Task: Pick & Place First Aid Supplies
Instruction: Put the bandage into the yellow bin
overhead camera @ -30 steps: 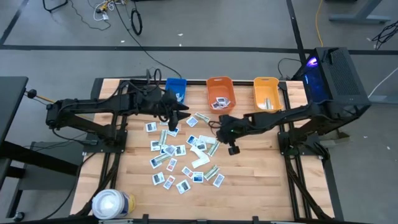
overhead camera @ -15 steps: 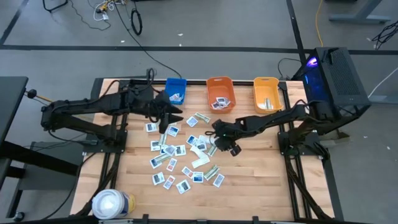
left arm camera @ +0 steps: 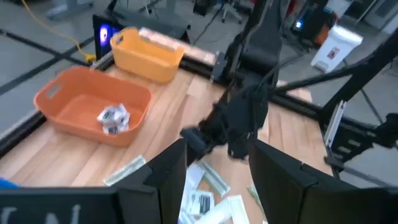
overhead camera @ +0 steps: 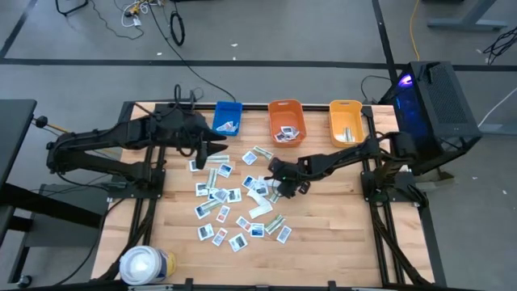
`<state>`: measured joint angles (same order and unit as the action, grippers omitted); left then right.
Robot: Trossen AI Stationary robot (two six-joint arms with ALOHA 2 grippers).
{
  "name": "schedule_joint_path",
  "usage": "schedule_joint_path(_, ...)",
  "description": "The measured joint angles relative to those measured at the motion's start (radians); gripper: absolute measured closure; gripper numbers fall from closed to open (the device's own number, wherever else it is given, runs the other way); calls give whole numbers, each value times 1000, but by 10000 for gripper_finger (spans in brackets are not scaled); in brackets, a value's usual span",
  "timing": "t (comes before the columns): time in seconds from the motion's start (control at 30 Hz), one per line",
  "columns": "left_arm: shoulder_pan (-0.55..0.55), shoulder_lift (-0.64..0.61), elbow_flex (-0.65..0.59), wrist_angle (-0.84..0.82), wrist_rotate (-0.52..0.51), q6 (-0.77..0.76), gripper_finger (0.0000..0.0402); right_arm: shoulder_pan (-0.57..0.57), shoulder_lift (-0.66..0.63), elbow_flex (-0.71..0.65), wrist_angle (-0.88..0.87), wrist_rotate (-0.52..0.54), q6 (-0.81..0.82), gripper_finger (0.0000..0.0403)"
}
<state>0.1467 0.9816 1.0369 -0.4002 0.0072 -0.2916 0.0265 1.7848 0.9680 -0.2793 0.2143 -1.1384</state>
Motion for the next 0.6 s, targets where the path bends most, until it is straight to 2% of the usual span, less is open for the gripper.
schedule_joint_path(0.27,0,-11,0,-5,-6,0,225,-7,0,0,22,11,-116,194)
schedule_joint_path(0.6,0,-11,0,-10,-3,0,225,-10,0,0,17,-116,-130,202)
